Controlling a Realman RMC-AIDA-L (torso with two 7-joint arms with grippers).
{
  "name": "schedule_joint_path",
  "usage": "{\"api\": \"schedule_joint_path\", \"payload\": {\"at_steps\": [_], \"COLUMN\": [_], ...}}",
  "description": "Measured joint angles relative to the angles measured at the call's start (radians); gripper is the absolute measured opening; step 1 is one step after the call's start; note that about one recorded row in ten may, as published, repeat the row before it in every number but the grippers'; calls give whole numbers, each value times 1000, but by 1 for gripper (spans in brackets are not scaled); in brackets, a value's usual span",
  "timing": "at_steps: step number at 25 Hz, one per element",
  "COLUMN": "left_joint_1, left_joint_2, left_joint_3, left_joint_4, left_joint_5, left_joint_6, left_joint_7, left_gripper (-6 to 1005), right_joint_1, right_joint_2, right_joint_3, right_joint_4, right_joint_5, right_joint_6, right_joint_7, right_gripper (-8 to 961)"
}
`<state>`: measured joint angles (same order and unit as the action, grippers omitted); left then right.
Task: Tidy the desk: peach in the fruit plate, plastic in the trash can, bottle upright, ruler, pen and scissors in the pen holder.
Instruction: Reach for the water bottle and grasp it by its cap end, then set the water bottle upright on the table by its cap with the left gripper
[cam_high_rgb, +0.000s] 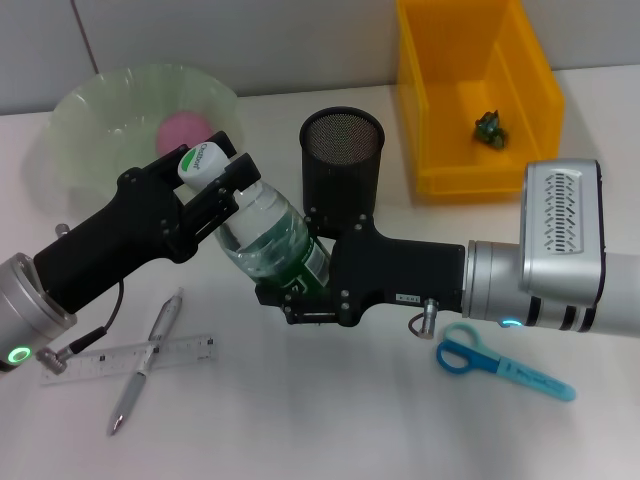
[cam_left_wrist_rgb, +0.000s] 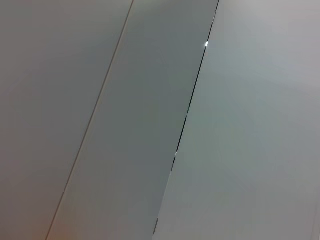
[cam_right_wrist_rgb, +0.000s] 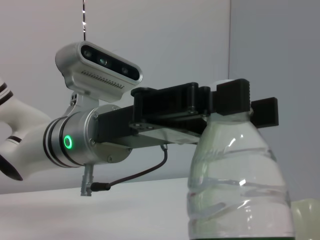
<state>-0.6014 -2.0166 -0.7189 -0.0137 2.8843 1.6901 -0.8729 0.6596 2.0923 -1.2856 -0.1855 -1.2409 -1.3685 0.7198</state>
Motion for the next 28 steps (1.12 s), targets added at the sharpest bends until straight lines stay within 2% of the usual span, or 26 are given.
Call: {"api": "schedule_joint_path", "payload": {"at_steps": [6, 28], "left_joint_1": [-3, 4], "left_joint_2": [4, 6], "left_joint_3": [2, -1], "left_joint_4": [0, -9], "left_joint_5": [3, 1], "left_joint_6": [-1, 9], "left_joint_7": [-8, -5], "left_gripper": [439, 439], "right_joint_1": [-4, -27], "right_joint_2": [0, 0], "right_joint_3": [0, -1], "right_joint_4": [-4, -6], "right_joint_5": [1, 2], "right_joint_6": [-4, -37], "right_joint_7": [0, 6], "right_gripper": [820, 834]}}
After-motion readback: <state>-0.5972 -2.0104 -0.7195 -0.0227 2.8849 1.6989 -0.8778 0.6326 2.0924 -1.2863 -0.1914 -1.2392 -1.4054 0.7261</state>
